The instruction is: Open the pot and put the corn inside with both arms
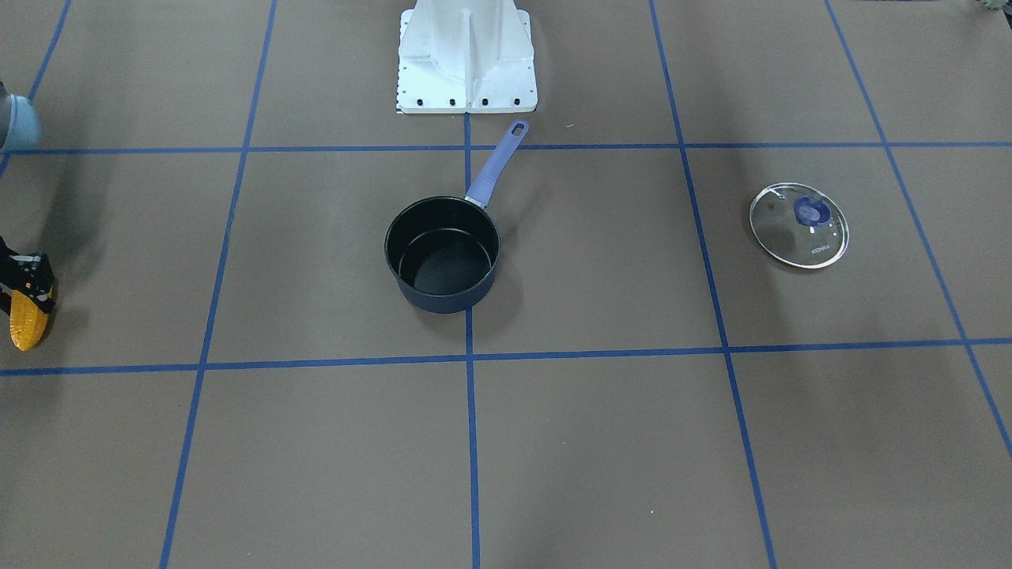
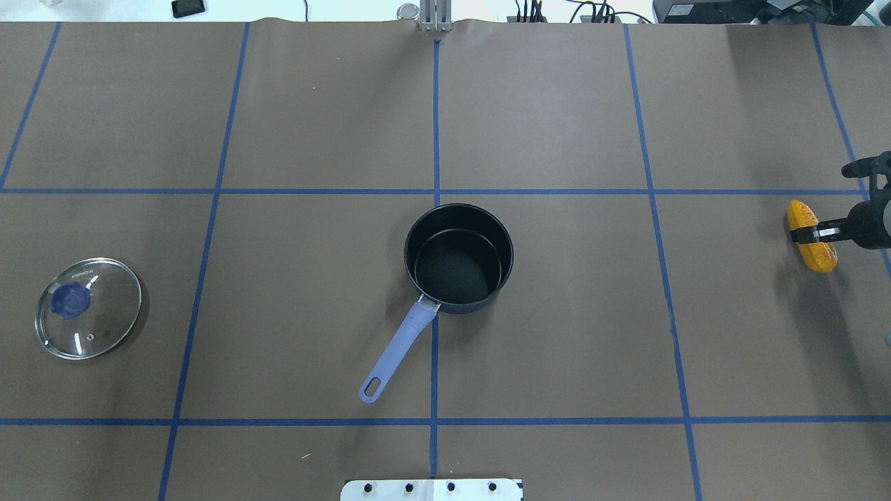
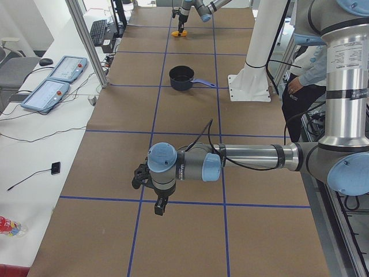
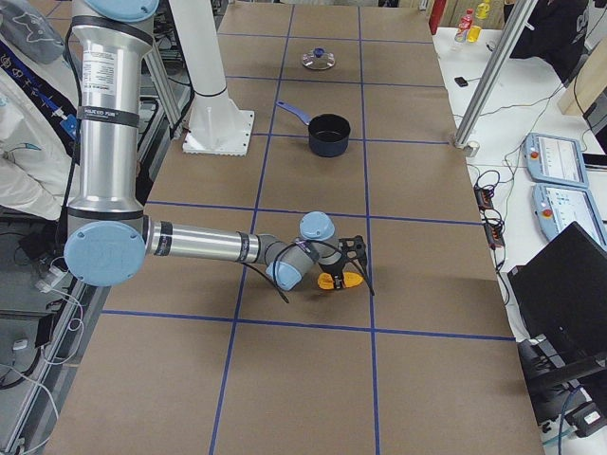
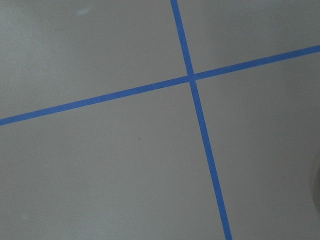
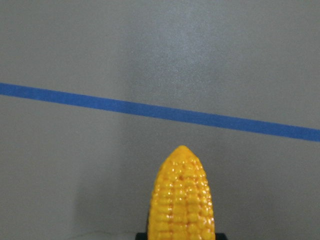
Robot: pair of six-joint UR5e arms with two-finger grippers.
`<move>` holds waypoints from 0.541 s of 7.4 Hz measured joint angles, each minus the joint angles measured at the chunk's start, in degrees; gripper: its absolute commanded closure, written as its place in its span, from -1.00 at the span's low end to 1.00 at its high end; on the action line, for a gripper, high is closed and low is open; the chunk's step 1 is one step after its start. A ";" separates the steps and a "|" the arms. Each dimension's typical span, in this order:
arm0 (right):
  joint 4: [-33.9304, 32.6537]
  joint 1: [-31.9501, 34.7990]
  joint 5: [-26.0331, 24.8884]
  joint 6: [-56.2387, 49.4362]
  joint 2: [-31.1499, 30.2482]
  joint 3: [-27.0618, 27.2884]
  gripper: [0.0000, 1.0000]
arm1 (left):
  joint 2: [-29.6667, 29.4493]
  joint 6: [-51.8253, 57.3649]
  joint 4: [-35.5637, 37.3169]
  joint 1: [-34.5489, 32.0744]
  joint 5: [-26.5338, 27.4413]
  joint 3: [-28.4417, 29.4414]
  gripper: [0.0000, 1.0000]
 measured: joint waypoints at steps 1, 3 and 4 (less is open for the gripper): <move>-0.12 0.27 0.42 -0.19 -0.04 1.53 1.00 | 0.02 0.00 -0.02 0.00 0.00 -0.10 -0.98; -1.03 1.65 2.04 -0.02 0.18 6.36 1.00 | 0.04 -0.02 -0.03 -0.03 0.00 -0.20 -0.98; -3.88 1.99 2.56 0.34 0.74 9.94 1.00 | 0.04 -0.06 -0.02 -0.04 0.02 -0.32 -0.98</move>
